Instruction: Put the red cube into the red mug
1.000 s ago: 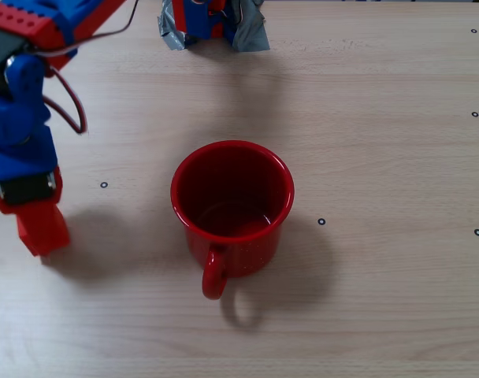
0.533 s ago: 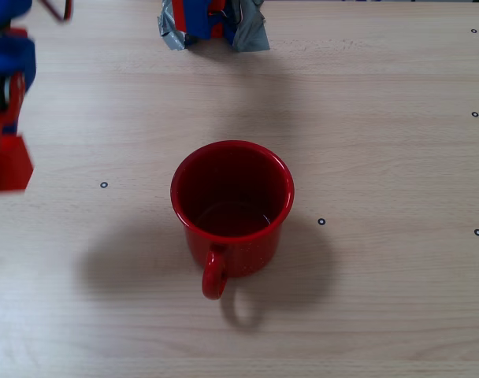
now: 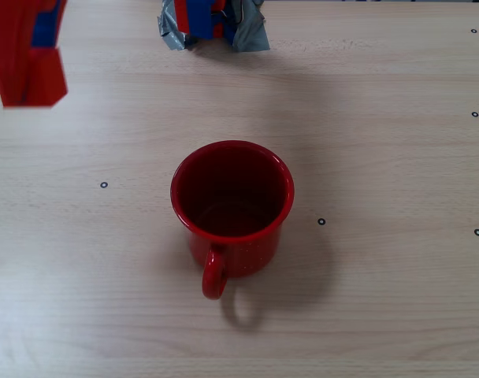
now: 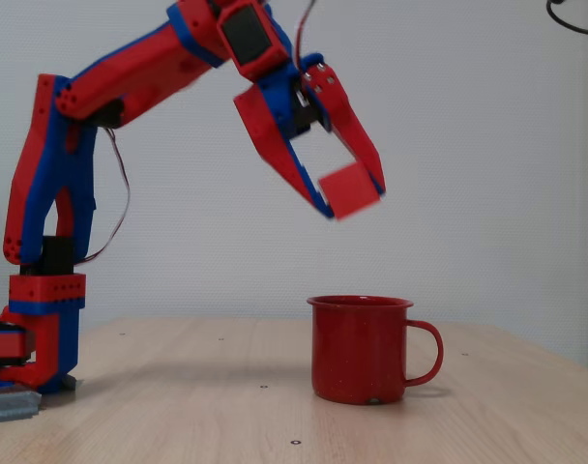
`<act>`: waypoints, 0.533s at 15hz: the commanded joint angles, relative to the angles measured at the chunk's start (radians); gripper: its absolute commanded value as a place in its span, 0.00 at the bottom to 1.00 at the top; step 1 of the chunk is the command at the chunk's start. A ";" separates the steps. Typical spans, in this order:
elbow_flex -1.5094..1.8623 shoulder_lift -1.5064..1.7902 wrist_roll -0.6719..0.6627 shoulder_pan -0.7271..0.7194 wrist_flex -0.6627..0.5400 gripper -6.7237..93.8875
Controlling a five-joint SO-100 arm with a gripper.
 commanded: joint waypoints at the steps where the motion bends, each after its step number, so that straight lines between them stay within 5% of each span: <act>1: 0.049 0.210 0.043 -0.029 0.028 0.07; 8: 0.394 0.546 0.081 -0.173 0.110 0.07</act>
